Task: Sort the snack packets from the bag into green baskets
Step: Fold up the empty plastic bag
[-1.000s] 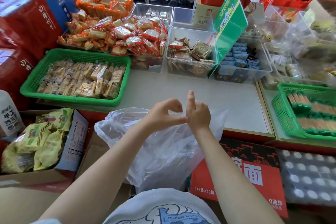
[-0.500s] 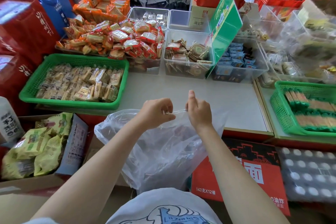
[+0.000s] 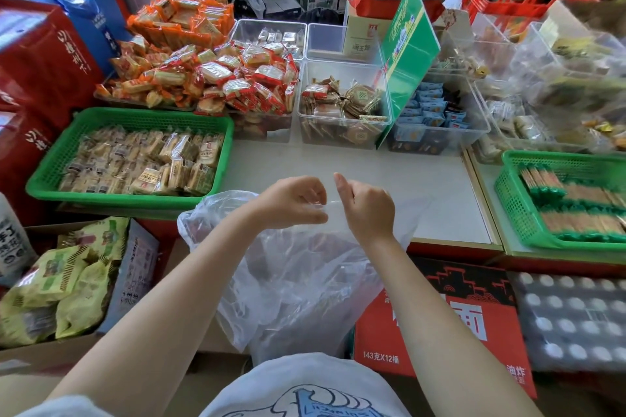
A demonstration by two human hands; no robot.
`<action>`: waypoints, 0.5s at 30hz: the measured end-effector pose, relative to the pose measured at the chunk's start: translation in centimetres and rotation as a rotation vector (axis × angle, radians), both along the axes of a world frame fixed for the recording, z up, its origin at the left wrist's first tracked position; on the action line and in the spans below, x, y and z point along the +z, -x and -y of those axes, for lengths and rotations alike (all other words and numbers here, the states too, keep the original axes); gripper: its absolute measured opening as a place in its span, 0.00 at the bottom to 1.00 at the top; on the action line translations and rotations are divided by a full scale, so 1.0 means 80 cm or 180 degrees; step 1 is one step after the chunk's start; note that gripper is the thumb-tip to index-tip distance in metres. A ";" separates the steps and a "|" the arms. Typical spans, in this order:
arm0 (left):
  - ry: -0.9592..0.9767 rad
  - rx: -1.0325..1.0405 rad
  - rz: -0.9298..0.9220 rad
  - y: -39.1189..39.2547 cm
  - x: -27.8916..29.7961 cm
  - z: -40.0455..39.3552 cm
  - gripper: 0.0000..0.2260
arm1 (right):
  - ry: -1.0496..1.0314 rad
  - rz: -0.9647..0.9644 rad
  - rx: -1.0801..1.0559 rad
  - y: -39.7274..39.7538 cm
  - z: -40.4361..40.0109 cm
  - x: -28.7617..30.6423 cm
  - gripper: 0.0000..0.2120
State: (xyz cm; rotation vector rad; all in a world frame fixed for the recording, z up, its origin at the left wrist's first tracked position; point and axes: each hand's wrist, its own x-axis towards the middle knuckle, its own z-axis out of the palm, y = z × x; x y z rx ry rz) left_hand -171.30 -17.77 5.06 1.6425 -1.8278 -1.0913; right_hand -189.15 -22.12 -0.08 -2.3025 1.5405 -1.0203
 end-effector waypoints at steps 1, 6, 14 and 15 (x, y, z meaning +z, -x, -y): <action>0.0060 0.0000 -0.0035 0.004 0.000 0.001 0.11 | -0.0035 0.0030 0.0016 -0.002 0.000 0.002 0.32; 0.0384 0.0036 -0.0149 0.021 -0.004 0.004 0.11 | -0.0298 0.0279 0.0054 -0.006 -0.002 0.005 0.35; 0.0741 0.0199 0.0223 0.016 -0.015 -0.002 0.11 | -0.0556 0.0759 -0.0168 -0.001 -0.002 0.011 0.30; 0.0729 0.0218 0.0273 0.016 -0.017 -0.003 0.11 | -0.0577 0.0782 -0.0171 -0.001 -0.001 0.009 0.30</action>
